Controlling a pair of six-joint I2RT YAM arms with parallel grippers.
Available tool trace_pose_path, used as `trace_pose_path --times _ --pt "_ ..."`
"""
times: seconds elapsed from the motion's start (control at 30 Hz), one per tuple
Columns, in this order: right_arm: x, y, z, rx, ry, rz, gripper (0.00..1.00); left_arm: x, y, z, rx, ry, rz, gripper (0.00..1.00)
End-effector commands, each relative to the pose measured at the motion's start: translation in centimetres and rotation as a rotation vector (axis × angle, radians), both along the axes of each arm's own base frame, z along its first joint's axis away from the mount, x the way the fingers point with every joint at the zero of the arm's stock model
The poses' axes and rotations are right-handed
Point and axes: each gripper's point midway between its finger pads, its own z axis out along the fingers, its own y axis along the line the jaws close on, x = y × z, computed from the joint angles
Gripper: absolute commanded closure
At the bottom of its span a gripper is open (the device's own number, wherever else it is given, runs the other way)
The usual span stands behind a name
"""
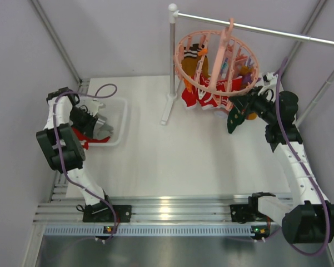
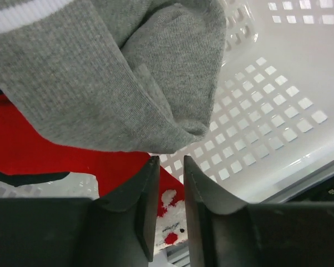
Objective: Clip the socks to the hanger
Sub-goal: Pick up the sock from the bin.
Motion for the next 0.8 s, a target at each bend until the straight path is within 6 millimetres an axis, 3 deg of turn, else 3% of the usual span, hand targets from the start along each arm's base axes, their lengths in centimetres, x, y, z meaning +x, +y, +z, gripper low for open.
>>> trace_pose_path --times 0.0,0.13,0.23,0.43,0.57,0.77 --pt "0.0 -0.1 1.8 -0.011 -0.043 0.003 1.0 2.3 0.4 2.0 0.004 -0.103 0.034 0.63" --pt "0.0 -0.1 1.7 -0.015 -0.041 0.003 1.0 6.9 -0.8 5.4 -0.035 -0.297 0.056 0.53" --pt "0.1 -0.1 1.5 -0.011 -0.036 0.003 1.0 9.8 -1.0 6.2 -0.006 -0.389 0.082 0.49" --pt "0.2 -0.1 1.4 -0.007 -0.032 -0.001 1.0 12.6 -1.4 3.0 0.069 -0.367 0.122 0.49" --pt "0.1 -0.2 1.5 -0.018 -0.037 -0.003 1.0 14.4 -0.5 1.2 0.144 -0.372 0.171 0.49" --pt "0.3 -0.2 1.2 -0.017 -0.03 -0.004 1.0 14.7 0.4 -2.3 0.219 -0.307 0.188 0.51"
